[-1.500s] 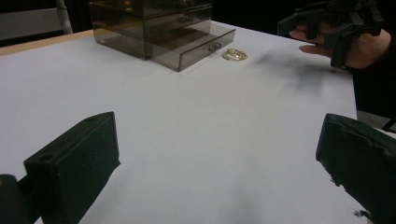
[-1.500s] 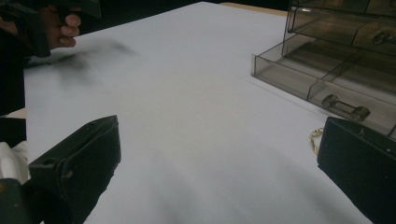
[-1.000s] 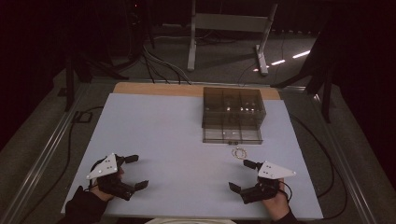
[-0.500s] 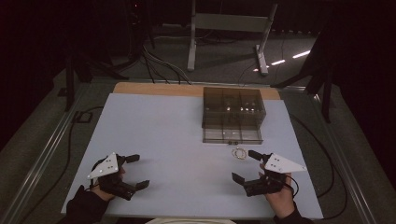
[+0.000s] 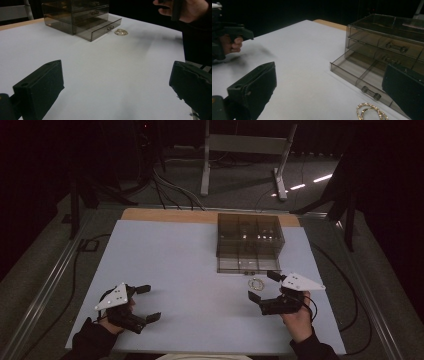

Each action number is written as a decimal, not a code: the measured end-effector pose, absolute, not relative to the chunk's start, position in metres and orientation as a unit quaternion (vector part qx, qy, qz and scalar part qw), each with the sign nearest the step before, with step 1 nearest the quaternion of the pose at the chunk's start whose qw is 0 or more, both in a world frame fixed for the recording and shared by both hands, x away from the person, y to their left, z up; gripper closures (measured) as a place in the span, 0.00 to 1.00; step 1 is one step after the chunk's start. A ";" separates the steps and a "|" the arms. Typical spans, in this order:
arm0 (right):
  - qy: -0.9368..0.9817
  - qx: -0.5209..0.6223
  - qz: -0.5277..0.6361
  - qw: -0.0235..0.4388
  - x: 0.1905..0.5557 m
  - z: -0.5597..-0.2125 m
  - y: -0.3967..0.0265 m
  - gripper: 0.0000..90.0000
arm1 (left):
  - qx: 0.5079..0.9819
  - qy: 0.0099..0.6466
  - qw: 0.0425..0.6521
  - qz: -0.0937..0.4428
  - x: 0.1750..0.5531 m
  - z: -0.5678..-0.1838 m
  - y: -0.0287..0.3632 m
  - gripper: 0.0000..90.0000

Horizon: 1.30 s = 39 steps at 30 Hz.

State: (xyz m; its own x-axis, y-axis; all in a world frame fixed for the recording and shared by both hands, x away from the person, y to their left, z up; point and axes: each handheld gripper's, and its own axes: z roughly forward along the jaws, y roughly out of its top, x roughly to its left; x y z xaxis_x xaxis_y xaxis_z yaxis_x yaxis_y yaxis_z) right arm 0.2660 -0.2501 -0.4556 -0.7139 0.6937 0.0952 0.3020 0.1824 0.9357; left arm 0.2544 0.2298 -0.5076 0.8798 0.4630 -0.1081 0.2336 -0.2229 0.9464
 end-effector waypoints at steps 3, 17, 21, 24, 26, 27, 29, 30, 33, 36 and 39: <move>0.748 0.339 0.540 0.181 0.273 -0.457 -0.250 0.00 | 0.776 0.224 0.581 0.098 0.255 -0.508 0.230 0.00; 0.747 0.370 0.514 0.202 0.302 -0.463 -0.263 0.00 | 0.775 0.227 0.582 0.095 0.256 -0.509 0.230 0.00; 0.748 0.385 0.504 0.197 0.309 -0.469 -0.266 0.00 | 0.774 0.227 0.584 0.095 0.256 -0.508 0.230 0.00; 0.749 0.399 0.492 0.194 0.313 -0.474 -0.267 0.00 | 0.773 0.227 0.584 0.094 0.256 -0.508 0.230 0.00; 0.749 0.410 0.484 0.189 0.315 -0.478 -0.268 0.00 | 0.774 0.227 0.584 0.094 0.256 -0.508 0.230 0.00; 0.751 0.414 0.480 0.186 0.316 -0.481 -0.268 0.06 | 0.774 0.227 0.584 0.094 0.256 -0.508 0.230 0.00; 0.751 0.429 0.467 0.185 0.318 -0.485 -0.267 0.12 | 0.773 0.228 0.584 0.093 0.256 -0.509 0.230 0.00; 0.752 0.433 0.462 0.183 0.319 -0.487 -0.268 0.13 | 0.773 0.229 0.585 0.092 0.256 -0.509 0.230 0.00; 0.760 0.440 0.447 0.173 0.321 -0.493 -0.268 0.18 | 0.773 0.228 0.585 0.092 0.256 -0.509 0.230 0.00; 0.767 0.442 0.435 0.165 0.322 -0.496 -0.269 0.29 | 0.772 0.229 0.585 0.091 0.256 -0.509 0.230 0.00; 0.772 0.447 0.421 0.163 0.323 -0.498 -0.271 0.44 | 0.774 0.227 0.584 0.091 0.257 -0.509 0.230 0.00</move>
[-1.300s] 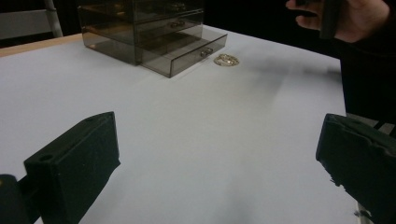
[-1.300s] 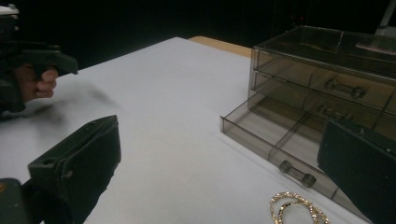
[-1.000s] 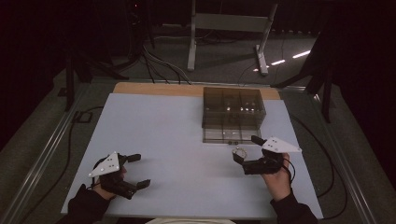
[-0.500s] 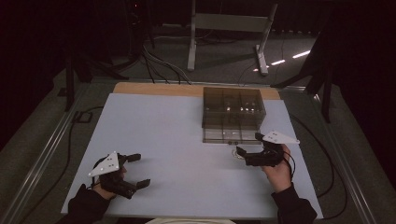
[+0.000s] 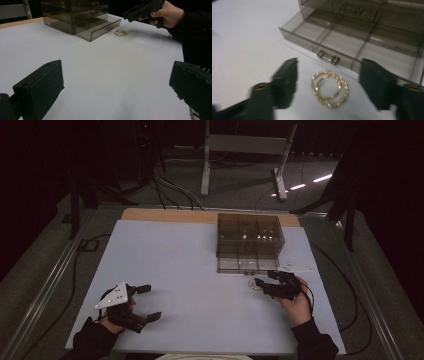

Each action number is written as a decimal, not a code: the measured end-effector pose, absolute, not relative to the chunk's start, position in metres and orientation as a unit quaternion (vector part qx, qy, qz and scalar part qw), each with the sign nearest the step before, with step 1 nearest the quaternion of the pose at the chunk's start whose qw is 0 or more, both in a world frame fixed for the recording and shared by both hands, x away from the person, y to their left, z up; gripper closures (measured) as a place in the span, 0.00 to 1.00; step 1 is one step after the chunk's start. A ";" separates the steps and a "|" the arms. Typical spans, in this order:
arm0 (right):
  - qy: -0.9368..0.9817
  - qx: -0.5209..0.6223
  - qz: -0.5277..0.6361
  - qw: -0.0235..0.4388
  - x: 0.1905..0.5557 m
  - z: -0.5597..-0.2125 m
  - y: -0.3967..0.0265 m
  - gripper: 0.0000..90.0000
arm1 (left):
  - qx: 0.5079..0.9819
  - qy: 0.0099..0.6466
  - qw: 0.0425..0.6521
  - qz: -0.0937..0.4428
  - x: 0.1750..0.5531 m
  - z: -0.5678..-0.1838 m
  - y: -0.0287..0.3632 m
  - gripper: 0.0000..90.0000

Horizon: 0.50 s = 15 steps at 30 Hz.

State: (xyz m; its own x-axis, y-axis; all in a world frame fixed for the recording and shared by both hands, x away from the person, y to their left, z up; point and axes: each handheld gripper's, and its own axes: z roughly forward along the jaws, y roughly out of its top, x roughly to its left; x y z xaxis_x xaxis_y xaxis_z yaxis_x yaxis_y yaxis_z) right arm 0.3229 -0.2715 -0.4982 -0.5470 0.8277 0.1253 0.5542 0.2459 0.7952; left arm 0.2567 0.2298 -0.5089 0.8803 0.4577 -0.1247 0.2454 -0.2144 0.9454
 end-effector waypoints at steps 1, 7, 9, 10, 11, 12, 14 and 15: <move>0.773 0.449 0.416 0.165 0.323 -0.499 -0.272 0.47 | 0.773 0.229 0.585 0.090 0.257 -0.509 0.230 0.00; 0.776 0.467 0.390 0.169 0.324 -0.504 -0.275 0.64 | 0.775 0.227 0.584 0.090 0.257 -0.509 0.229 0.00; 0.776 0.473 0.380 0.171 0.325 -0.507 -0.275 0.68 | 0.774 0.228 0.584 0.089 0.257 -0.510 0.229 0.00; 0.777 0.474 0.376 0.172 0.326 -0.508 -0.274 0.69 | 0.774 0.228 0.584 0.089 0.257 -0.510 0.229 0.00; 0.779 0.475 0.370 0.174 0.326 -0.510 -0.274 0.71 | 0.775 0.226 0.583 0.090 0.257 -0.510 0.228 0.00; 0.780 0.478 0.364 0.175 0.326 -0.512 -0.273 0.72 | 0.775 0.227 0.584 0.090 0.258 -0.510 0.228 0.00; 0.779 0.485 0.357 0.175 0.328 -0.515 -0.273 0.74 | 0.774 0.227 0.584 0.089 0.258 -0.510 0.229 0.00; 0.780 0.486 0.353 0.176 0.328 -0.516 -0.273 0.74 | 0.775 0.227 0.583 0.089 0.258 -0.510 0.228 0.00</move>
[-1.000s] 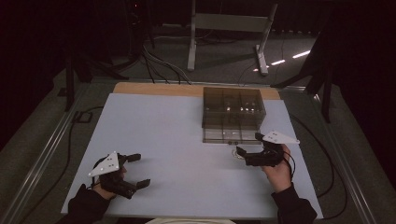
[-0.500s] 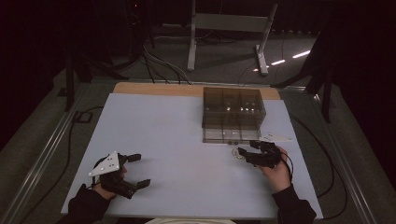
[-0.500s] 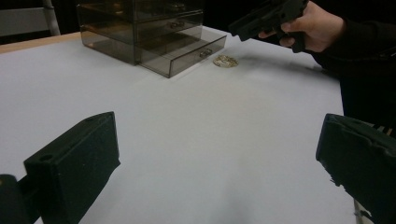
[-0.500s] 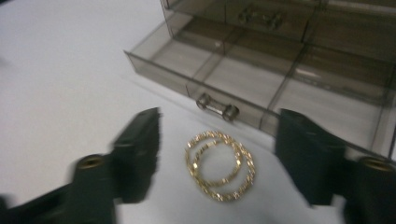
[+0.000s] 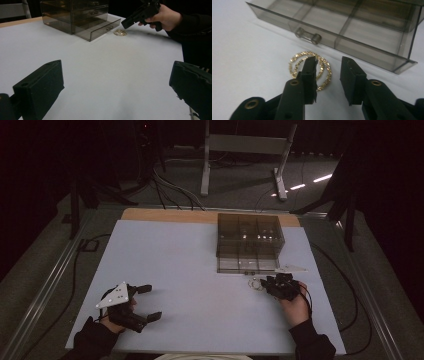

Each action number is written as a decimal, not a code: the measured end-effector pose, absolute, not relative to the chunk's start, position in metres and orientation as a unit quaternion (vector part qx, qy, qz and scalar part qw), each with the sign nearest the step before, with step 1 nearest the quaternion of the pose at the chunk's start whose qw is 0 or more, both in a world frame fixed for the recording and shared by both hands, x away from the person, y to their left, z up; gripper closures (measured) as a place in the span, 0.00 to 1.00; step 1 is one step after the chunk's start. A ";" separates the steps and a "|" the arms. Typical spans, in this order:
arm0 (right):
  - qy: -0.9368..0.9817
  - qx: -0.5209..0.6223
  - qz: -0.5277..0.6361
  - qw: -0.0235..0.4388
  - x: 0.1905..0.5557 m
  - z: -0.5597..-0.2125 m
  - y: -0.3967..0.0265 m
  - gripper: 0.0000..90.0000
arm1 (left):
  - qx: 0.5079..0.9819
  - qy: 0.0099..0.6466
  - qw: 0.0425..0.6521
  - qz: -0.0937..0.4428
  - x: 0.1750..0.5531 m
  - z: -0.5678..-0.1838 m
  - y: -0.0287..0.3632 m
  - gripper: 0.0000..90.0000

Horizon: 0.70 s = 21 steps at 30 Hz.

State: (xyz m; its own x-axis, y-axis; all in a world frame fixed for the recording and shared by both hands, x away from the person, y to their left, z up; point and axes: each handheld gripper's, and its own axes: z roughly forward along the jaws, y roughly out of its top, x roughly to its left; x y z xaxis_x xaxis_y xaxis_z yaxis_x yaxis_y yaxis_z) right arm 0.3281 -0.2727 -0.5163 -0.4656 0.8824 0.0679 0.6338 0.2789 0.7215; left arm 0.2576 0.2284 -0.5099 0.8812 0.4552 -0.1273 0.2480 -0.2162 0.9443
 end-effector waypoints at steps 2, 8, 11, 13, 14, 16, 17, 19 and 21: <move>0.779 0.488 0.352 0.175 0.329 -0.518 -0.272 0.75 | 0.775 0.226 0.583 0.089 0.258 -0.510 0.228 0.00; 0.788 0.482 0.338 0.178 0.330 -0.522 -0.266 0.79 | 0.776 0.227 0.582 0.089 0.258 -0.510 0.228 0.00; 0.795 0.481 0.324 0.181 0.330 -0.525 -0.263 0.82 | 0.776 0.228 0.582 0.089 0.258 -0.510 0.228 0.00; 0.795 0.481 0.319 0.185 0.330 -0.525 -0.263 0.86 | 0.776 0.227 0.582 0.089 0.258 -0.510 0.228 0.00; 0.794 0.483 0.319 0.186 0.330 -0.525 -0.263 0.87 | 0.775 0.228 0.583 0.089 0.258 -0.510 0.229 0.00; 0.792 0.487 0.317 0.189 0.330 -0.525 -0.263 0.91 | 0.774 0.229 0.583 0.088 0.258 -0.510 0.229 0.00; 0.791 0.489 0.316 0.190 0.330 -0.525 -0.263 0.92 | 0.775 0.228 0.582 0.089 0.258 -0.510 0.229 0.00; 0.789 0.491 0.314 0.194 0.330 -0.525 -0.263 0.95 | 0.775 0.228 0.582 0.089 0.258 -0.510 0.229 0.00; 0.787 0.495 0.314 0.195 0.330 -0.525 -0.263 0.96 | 0.775 0.229 0.583 0.089 0.258 -0.510 0.229 0.00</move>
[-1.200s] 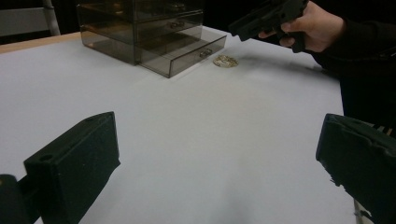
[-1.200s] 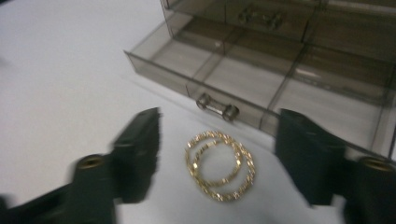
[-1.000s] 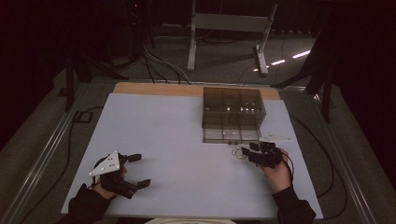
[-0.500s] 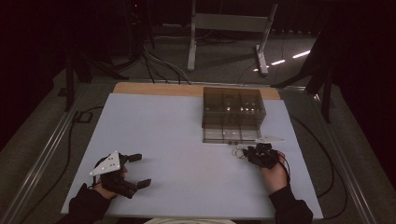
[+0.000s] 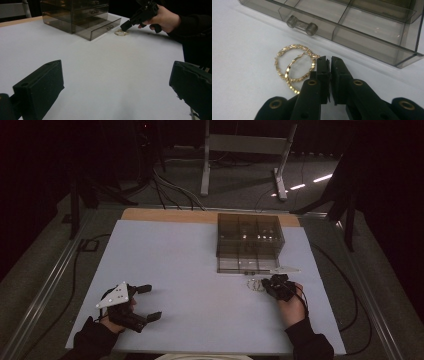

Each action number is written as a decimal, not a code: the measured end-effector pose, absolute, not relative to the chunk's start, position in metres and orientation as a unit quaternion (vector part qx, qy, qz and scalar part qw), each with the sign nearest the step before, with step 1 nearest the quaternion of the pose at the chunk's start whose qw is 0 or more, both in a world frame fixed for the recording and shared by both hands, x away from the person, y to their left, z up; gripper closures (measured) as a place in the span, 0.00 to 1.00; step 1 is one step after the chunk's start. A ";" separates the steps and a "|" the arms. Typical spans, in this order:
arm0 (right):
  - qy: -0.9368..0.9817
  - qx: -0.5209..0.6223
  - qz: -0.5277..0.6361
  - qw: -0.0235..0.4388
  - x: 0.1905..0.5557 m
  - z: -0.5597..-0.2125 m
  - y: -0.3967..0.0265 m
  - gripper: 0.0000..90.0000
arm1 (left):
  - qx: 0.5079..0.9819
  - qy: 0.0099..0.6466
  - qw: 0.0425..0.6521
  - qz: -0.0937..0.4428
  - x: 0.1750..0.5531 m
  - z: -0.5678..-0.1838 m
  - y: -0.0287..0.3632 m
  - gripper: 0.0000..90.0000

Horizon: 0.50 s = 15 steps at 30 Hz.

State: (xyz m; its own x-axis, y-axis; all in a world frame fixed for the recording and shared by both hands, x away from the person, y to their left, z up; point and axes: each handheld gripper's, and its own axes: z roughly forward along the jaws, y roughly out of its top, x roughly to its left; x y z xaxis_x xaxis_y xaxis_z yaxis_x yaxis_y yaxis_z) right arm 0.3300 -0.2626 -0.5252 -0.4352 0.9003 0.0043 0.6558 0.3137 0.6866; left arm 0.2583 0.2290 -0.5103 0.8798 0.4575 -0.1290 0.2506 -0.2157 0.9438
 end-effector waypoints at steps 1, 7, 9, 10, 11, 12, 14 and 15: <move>0.785 0.496 0.314 0.195 0.330 -0.525 -0.262 0.96 | 0.774 0.229 0.584 0.089 0.258 -0.510 0.229 0.00; 0.784 0.495 0.318 0.201 0.328 -0.521 -0.263 0.96 | 0.775 0.228 0.582 0.089 0.258 -0.510 0.228 0.00; 0.783 0.494 0.320 0.203 0.327 -0.519 -0.263 0.96 | 0.777 0.226 0.581 0.089 0.258 -0.510 0.228 0.00; 0.781 0.495 0.322 0.203 0.326 -0.518 -0.264 0.96 | 0.776 0.226 0.582 0.089 0.258 -0.510 0.228 0.00; 0.780 0.495 0.324 0.204 0.326 -0.517 -0.265 0.96 | 0.776 0.226 0.582 0.089 0.258 -0.510 0.228 0.00; 0.779 0.496 0.325 0.203 0.326 -0.516 -0.265 0.96 | 0.775 0.228 0.583 0.088 0.258 -0.510 0.228 0.00; 0.778 0.496 0.328 0.204 0.325 -0.513 -0.265 0.96 | 0.776 0.226 0.581 0.090 0.258 -0.510 0.229 0.00; 0.778 0.495 0.330 0.203 0.325 -0.512 -0.265 0.96 | 0.776 0.226 0.582 0.090 0.258 -0.510 0.229 0.00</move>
State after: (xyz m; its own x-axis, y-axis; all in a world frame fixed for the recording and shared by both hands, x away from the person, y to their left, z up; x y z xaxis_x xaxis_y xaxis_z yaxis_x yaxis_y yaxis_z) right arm 0.3249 -0.2650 -0.5120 -0.4277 0.9039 0.0106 0.6362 0.2926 0.7139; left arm 0.2581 0.2288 -0.5098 0.8816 0.4555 -0.1239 0.2460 -0.2194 0.9441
